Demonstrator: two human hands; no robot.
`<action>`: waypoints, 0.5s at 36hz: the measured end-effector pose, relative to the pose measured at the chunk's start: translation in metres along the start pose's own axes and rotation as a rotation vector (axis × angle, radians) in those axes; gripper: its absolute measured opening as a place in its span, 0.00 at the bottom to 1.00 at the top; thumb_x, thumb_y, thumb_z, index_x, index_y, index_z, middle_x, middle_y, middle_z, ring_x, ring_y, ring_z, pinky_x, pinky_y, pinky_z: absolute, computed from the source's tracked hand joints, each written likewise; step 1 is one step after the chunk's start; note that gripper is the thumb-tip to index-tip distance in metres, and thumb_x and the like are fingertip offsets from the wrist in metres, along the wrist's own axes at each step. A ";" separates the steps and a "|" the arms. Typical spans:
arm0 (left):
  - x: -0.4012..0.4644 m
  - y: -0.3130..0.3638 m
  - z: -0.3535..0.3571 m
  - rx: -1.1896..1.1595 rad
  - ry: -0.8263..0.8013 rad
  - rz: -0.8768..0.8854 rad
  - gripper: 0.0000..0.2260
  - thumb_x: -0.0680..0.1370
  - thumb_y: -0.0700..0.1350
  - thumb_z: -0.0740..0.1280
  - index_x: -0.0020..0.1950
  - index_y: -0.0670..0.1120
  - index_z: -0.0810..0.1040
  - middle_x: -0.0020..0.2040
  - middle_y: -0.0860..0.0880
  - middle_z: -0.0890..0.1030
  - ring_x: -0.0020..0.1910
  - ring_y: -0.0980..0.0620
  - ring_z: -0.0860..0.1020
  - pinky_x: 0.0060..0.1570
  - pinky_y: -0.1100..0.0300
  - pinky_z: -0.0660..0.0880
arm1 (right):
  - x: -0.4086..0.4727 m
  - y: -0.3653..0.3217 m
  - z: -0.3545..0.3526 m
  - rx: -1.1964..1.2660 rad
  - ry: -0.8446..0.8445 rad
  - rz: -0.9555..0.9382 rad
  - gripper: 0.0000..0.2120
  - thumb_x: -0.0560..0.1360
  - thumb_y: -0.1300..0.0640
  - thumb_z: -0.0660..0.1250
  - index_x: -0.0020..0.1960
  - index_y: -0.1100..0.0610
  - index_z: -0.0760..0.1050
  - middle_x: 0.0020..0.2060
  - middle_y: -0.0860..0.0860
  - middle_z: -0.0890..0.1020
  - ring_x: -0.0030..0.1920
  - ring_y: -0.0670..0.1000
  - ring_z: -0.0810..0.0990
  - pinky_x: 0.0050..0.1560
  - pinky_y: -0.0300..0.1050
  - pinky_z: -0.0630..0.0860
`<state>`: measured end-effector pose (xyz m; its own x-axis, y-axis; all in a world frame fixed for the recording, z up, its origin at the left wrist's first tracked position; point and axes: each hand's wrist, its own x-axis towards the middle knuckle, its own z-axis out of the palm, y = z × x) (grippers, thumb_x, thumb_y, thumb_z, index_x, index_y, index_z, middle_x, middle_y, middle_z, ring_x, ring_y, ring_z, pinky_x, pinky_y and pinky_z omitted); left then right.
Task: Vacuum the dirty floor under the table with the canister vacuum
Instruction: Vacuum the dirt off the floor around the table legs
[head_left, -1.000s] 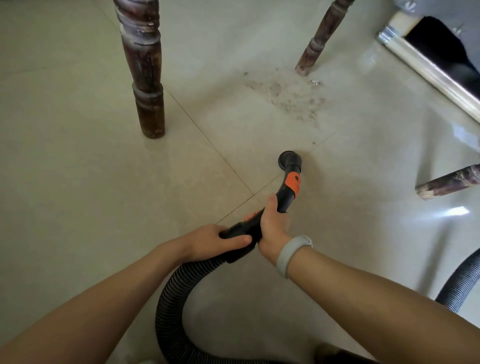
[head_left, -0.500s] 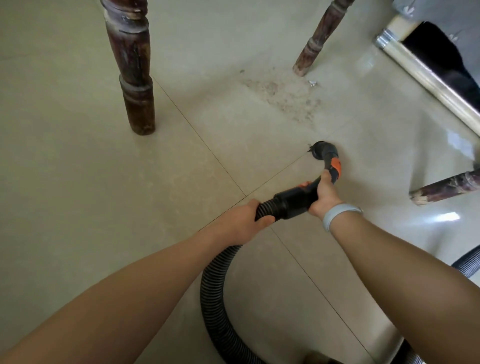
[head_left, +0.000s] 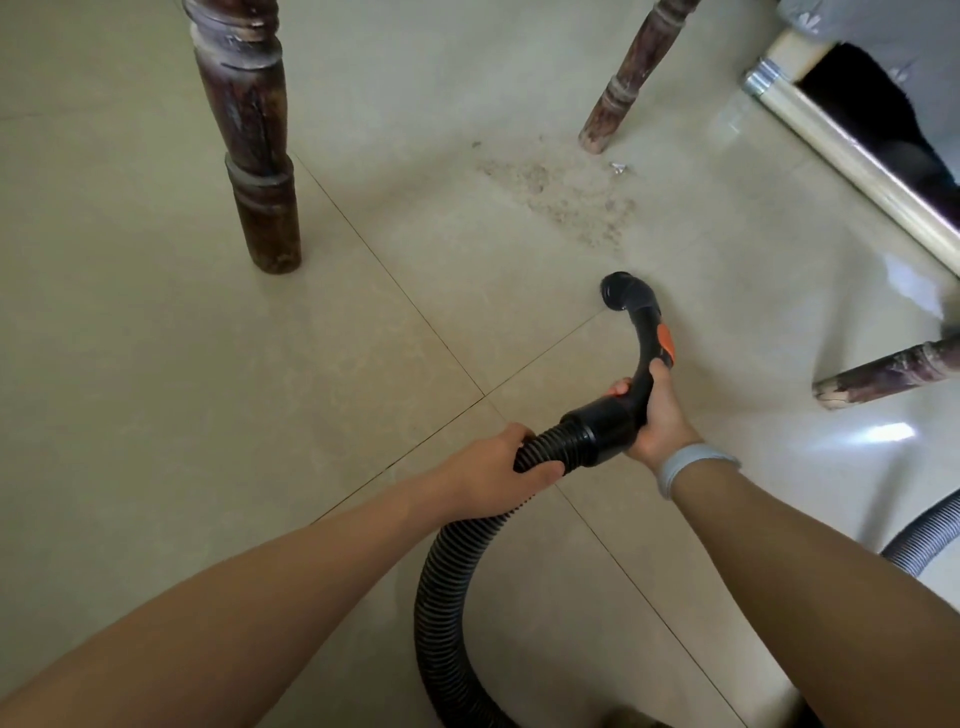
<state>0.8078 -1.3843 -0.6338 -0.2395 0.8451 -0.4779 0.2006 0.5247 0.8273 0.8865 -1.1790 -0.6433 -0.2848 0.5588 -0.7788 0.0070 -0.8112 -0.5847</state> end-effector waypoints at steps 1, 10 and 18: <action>-0.002 -0.002 0.001 -0.031 -0.013 -0.008 0.22 0.80 0.56 0.61 0.69 0.46 0.64 0.49 0.47 0.79 0.47 0.49 0.80 0.47 0.56 0.77 | -0.003 0.007 -0.002 0.008 0.003 0.011 0.19 0.74 0.40 0.66 0.39 0.55 0.68 0.24 0.48 0.73 0.24 0.48 0.74 0.30 0.40 0.77; -0.027 -0.031 -0.018 -0.013 0.020 -0.051 0.22 0.74 0.59 0.69 0.59 0.46 0.70 0.41 0.52 0.79 0.38 0.56 0.79 0.43 0.59 0.78 | -0.047 0.080 0.042 -0.123 0.091 -0.003 0.19 0.77 0.43 0.64 0.46 0.60 0.68 0.27 0.52 0.72 0.23 0.50 0.74 0.29 0.44 0.74; -0.049 -0.053 -0.037 0.012 -0.058 -0.151 0.14 0.71 0.56 0.73 0.45 0.48 0.77 0.38 0.53 0.79 0.37 0.58 0.78 0.35 0.66 0.71 | -0.079 0.134 0.064 -0.321 -0.008 0.072 0.13 0.80 0.50 0.63 0.50 0.60 0.68 0.34 0.56 0.75 0.34 0.56 0.79 0.44 0.54 0.80</action>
<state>0.7743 -1.4576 -0.6431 -0.2130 0.7606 -0.6133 0.1782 0.6474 0.7410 0.8485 -1.3430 -0.6452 -0.2799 0.4998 -0.8197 0.3286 -0.7523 -0.5710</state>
